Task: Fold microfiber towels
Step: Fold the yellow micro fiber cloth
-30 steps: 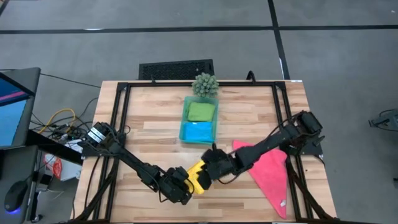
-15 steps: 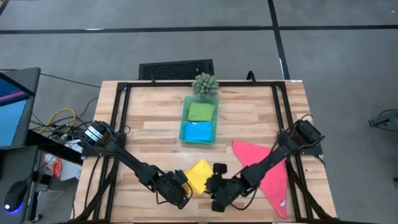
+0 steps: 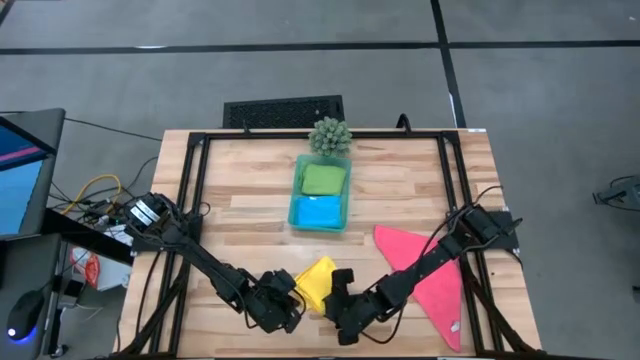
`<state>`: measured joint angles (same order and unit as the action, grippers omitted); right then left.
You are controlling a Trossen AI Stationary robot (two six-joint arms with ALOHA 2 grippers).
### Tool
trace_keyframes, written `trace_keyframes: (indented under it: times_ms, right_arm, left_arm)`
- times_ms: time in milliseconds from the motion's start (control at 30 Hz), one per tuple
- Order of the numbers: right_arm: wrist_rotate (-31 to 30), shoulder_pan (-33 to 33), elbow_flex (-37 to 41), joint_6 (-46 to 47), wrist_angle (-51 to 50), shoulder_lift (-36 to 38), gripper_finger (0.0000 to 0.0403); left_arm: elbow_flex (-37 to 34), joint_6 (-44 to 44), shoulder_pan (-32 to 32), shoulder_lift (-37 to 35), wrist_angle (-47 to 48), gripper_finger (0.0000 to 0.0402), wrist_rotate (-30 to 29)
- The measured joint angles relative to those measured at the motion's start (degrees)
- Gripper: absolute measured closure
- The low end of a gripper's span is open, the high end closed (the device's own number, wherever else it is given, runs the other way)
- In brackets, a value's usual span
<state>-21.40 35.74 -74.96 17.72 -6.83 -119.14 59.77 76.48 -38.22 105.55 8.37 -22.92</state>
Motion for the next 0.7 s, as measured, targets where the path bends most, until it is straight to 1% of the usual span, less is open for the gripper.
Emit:
trace_keyframes:
  times_ms: [67, 200, 300, 367, 467, 533, 633, 700]
  right_arm:
    - [-0.1, -0.3, 0.2, -1.8, -1.1, -0.4, 0.0177]
    - [0.2, -0.6, 0.1, -4.2, -0.5, -2.2, 0.0178]
    - [-0.1, -0.7, 0.1, -4.3, -0.7, -2.2, 0.0187]
    - [-1.6, -1.0, 0.0, -4.3, -0.8, -2.1, 0.02]
    - [-2.4, -1.5, -0.1, -4.3, -1.6, -2.1, 0.0233]
    - [-2.0, -1.8, -0.7, -4.2, -2.2, -2.1, 0.0264]
    - [-1.2, -2.3, -0.9, -2.7, -2.2, -2.1, 0.0322]
    - [-1.1, -2.3, -0.9, -1.4, -2.2, -1.8, 0.0368]
  left_arm:
    - [0.0, 0.8, 0.0, 0.4, 0.4, 0.0401, -1.0]
    - [-0.1, 2.2, 0.0, 1.5, 0.5, 0.0402, -1.2]
    - [0.0, 2.3, 0.0, 1.6, 0.2, 0.0401, -1.9]
    - [0.0, 2.2, 0.1, 1.6, 0.0, 0.0402, -2.0]
    - [0.0, 2.3, 0.1, 2.0, -0.6, 0.0402, -2.0]
    - [-0.1, 2.7, 0.1, 2.4, -0.2, 0.0401, -2.0]
    - [0.0, 2.8, 0.1, 3.1, -1.5, 0.0401, -1.7]
    - [0.0, 2.8, 0.1, 3.3, -1.5, 0.0401, -1.5]
